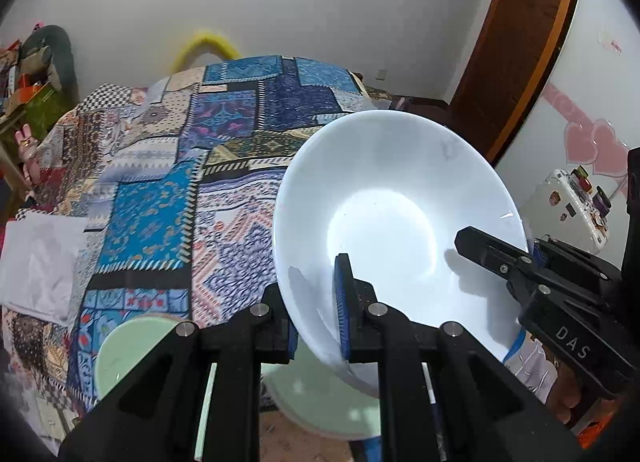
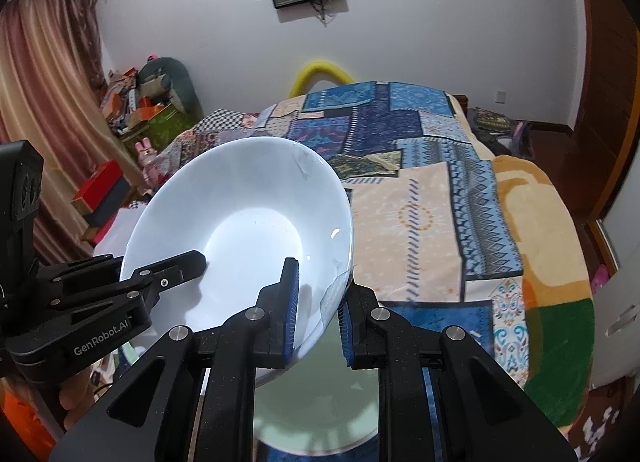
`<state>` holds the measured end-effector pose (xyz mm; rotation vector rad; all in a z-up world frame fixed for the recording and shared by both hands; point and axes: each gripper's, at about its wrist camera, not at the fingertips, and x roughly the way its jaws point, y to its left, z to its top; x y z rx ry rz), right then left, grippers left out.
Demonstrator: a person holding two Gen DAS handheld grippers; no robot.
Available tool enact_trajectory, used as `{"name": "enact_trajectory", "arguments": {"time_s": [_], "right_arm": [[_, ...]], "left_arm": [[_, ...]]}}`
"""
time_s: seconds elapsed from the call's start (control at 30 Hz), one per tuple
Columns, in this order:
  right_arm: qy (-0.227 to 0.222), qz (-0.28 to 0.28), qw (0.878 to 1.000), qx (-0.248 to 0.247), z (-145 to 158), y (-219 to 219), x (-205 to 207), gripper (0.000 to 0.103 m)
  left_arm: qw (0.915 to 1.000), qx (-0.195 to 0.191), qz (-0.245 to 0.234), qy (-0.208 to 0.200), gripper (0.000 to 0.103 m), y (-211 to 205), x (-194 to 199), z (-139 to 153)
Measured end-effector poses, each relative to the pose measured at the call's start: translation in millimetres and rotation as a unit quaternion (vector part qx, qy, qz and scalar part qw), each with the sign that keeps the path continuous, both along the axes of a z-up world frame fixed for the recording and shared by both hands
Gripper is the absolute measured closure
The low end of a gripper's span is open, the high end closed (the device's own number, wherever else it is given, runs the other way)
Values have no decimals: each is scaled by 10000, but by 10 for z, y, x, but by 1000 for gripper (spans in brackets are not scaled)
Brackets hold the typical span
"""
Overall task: Organize plates and bowls
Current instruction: 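Carry the white spotted bowl with both tools toward the nested bowls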
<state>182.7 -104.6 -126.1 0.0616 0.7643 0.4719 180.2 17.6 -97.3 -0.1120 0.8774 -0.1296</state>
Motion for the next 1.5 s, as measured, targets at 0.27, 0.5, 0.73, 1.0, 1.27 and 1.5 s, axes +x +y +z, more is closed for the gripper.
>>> {"name": "enact_trajectory", "arguments": {"time_s": [0.27, 0.5, 0.73, 1.0, 1.27, 1.5], "right_arm": [[3, 267, 9996, -48, -43, 297, -188, 87], [97, 551, 9984, -95, -143, 621, -311, 87], [238, 810, 9963, -157, -263, 919, -366, 86], [536, 998, 9934, -180, -509, 1204, -383, 86], [845, 1076, 9903, -228, -750, 1388, -368, 86], [1166, 1136, 9864, -229, -923, 1493, -316, 86]], "left_arm": [[9996, -77, 259, -54, 88, 331, -359, 11], [9986, -30, 536, -24, 88, 640, -622, -47], [9964, -100, 833, 78, 88, 972, -790, -195], [9938, -113, 1041, 370, 88, 1279, -859, -443], [9903, -223, 1199, 669, 88, 1526, -891, -736], [9880, -188, 1215, 937, 88, 1625, -865, -977]]}}
